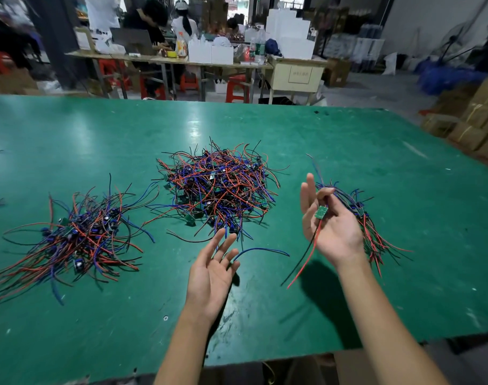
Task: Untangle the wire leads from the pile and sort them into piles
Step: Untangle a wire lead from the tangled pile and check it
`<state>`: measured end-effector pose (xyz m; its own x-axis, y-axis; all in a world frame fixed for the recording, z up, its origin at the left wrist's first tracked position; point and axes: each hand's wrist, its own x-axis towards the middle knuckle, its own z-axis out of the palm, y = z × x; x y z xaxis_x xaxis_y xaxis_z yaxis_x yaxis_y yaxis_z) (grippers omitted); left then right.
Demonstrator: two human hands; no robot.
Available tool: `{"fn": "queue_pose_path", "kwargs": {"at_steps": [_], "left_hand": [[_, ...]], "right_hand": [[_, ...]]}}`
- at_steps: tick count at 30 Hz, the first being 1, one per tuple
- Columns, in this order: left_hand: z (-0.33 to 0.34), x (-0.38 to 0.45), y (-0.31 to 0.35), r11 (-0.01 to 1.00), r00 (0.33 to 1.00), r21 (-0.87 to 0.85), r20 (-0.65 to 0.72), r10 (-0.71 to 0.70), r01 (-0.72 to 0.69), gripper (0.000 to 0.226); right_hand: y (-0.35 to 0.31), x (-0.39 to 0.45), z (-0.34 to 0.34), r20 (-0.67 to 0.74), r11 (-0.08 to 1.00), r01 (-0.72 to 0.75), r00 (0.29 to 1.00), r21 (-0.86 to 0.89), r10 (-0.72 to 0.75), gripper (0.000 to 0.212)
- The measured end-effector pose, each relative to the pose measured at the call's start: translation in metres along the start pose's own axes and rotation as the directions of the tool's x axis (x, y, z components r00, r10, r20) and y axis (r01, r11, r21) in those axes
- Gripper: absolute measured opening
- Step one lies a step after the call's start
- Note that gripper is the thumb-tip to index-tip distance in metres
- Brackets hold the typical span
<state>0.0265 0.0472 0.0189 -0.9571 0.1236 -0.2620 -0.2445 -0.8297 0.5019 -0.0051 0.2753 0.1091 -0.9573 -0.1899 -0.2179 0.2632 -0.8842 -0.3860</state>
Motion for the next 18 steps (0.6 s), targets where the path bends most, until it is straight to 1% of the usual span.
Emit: {"fn": "queue_pose_path", "kwargs": {"at_steps": [3, 5, 7, 8, 9, 10, 11, 12, 13, 14, 15, 16, 17, 18], "left_hand": [[0.000, -0.001, 0.000, 1.000, 1.000, -0.001, 0.004, -0.005, 0.005, 0.034], [0.000, -0.001, 0.000, 1.000, 1.000, -0.006, 0.005, -0.008, 0.008, 0.036], [-0.001, -0.001, 0.001, 1.000, 1.000, -0.011, 0.001, -0.007, 0.007, 0.036], [-0.002, 0.000, 0.001, 1.000, 1.000, -0.009, -0.001, -0.004, 0.004, 0.035], [-0.002, 0.000, 0.000, 1.000, 1.000, -0.002, -0.006, 0.004, -0.004, 0.034], [-0.001, 0.000, -0.001, 1.000, 1.000, 0.015, -0.016, 0.020, -0.020, 0.032], [0.000, 0.001, -0.003, 0.998, 0.998, 0.046, -0.032, 0.048, -0.046, 0.028], [0.002, 0.002, -0.006, 0.991, 0.995, 0.100, -0.051, 0.091, -0.086, 0.026], [0.004, 0.002, -0.008, 0.973, 0.987, 0.185, -0.064, 0.149, -0.135, 0.027], [0.006, 0.001, -0.011, 0.934, 0.974, 0.303, -0.062, 0.219, -0.190, 0.028], [0.008, 0.000, -0.015, 0.864, 0.956, 0.438, -0.036, 0.292, -0.247, 0.030], [0.009, -0.001, -0.019, 0.768, 0.935, 0.568, 0.009, 0.356, -0.298, 0.032], [0.010, -0.002, -0.022, 0.652, 0.911, 0.676, 0.067, 0.407, -0.342, 0.031], [0.010, -0.002, -0.026, 0.508, 0.882, 0.773, 0.137, 0.452, -0.380, 0.027]], "right_hand": [[0.013, 0.000, -0.005, -0.036, 0.999, -0.035, 0.999, 0.015, 0.035, 0.037], [0.018, 0.001, -0.009, -0.002, 0.993, -0.093, 0.996, 0.075, 0.093, 0.036], [0.019, 0.004, -0.010, 0.039, 0.989, -0.113, 0.993, 0.099, 0.110, 0.032], [0.016, 0.006, -0.009, 0.025, 0.995, -0.079, 0.997, 0.064, 0.078, 0.029], [0.012, 0.008, -0.008, -0.017, 0.997, 0.001, 1.000, -0.076, -0.002, 0.026], [0.006, 0.012, -0.006, -0.080, 0.939, 0.100, 0.988, -0.328, -0.133, 0.024], [-0.002, 0.016, -0.003, -0.109, 0.783, 0.168, 0.951, -0.599, -0.288, 0.023], [-0.012, 0.022, -0.002, -0.090, 0.564, 0.185, 0.901, -0.805, -0.424, 0.024], [-0.026, 0.031, -0.004, -0.047, 0.338, 0.159, 0.849, -0.928, -0.527, 0.026], [-0.041, 0.039, -0.007, 0.006, 0.127, 0.104, 0.795, -0.986, -0.607, 0.028], [-0.057, 0.047, -0.010, 0.058, -0.057, 0.027, 0.747, -0.998, -0.662, 0.030], [-0.072, 0.056, -0.014, 0.091, -0.209, -0.078, 0.717, -0.975, -0.691, 0.031], [-0.085, 0.064, -0.020, 0.092, -0.344, -0.225, 0.704, -0.912, -0.704, 0.033], [-0.093, 0.069, -0.026, 0.059, -0.448, -0.380, 0.706, -0.810, -0.706, 0.035]]}}
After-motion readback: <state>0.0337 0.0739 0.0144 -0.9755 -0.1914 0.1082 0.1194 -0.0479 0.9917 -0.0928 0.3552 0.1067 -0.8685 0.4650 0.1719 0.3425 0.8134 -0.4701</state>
